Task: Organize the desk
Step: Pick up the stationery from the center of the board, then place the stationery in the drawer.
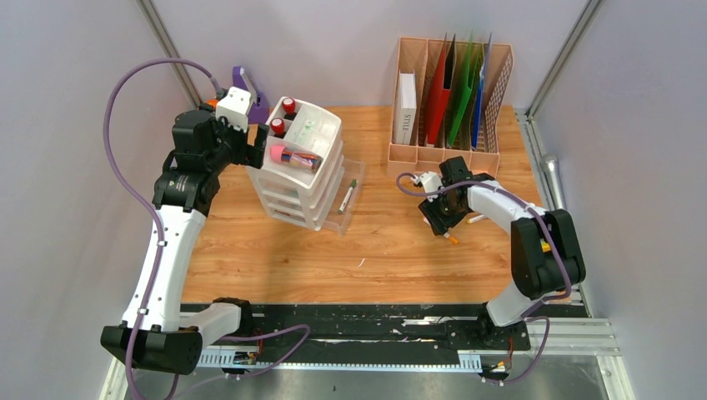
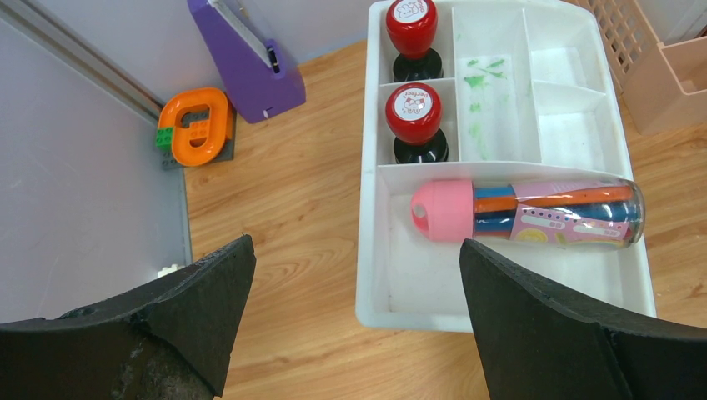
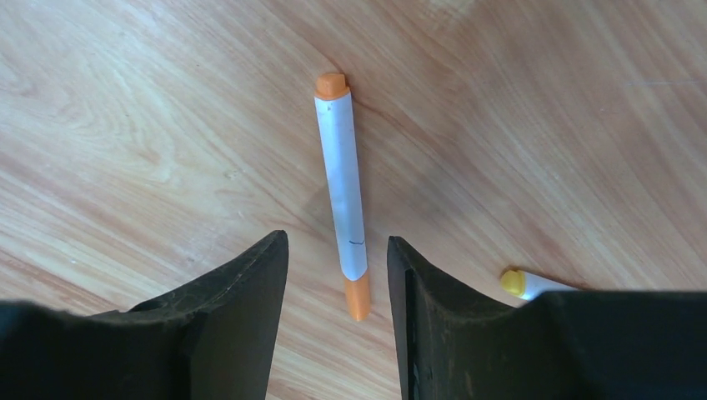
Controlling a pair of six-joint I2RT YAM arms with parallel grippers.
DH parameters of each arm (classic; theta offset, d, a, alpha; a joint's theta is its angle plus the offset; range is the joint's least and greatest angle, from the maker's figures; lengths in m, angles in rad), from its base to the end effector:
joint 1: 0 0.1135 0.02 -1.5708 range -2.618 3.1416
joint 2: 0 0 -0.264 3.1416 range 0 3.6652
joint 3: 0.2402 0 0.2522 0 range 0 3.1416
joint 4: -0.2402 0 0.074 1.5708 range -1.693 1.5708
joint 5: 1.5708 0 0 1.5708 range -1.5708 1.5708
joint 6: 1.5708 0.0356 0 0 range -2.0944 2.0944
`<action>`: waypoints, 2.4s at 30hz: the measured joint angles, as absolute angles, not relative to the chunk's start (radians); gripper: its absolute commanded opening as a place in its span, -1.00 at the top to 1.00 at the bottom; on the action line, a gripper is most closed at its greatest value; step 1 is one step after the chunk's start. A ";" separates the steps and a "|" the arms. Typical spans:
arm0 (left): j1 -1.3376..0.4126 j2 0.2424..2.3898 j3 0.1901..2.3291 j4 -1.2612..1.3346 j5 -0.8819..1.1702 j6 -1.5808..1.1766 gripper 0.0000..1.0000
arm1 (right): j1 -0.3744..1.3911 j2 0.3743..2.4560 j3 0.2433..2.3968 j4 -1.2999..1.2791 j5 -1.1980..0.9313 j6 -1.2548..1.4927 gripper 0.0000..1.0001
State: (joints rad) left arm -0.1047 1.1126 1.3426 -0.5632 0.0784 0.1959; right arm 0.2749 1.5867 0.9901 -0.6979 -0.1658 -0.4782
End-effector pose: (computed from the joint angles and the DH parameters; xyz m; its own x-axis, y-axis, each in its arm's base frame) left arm 0.2300 -0.0270 0.4287 -0.2844 0.2250 -0.9319 0.2377 0.9583 0.1588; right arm 0.2778 0.0845 0.1845 -0.6789 -0.6631 -0.3153 -0.7023 0.7118 0.0154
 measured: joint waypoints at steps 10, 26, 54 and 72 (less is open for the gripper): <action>-0.105 1.113 1.343 -0.564 0.081 0.196 -1.00 | 0.270 1.670 0.990 -0.672 -0.179 -0.487 0.61; -0.105 1.113 1.343 -0.563 0.085 0.196 -1.00 | 0.285 1.685 1.230 -0.739 -0.456 -0.222 1.00; -0.104 1.155 1.351 -0.557 0.044 0.185 -1.00 | 0.413 2.137 1.525 -0.149 -0.963 0.754 0.87; -0.104 1.151 1.351 -0.557 0.052 0.185 -1.00 | 0.431 2.152 1.622 -0.159 -0.906 0.752 -0.41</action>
State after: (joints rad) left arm -0.1043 1.1515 1.3514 -0.5571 0.0517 0.1848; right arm 0.4309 2.1517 1.6222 -0.1589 -0.9058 0.7525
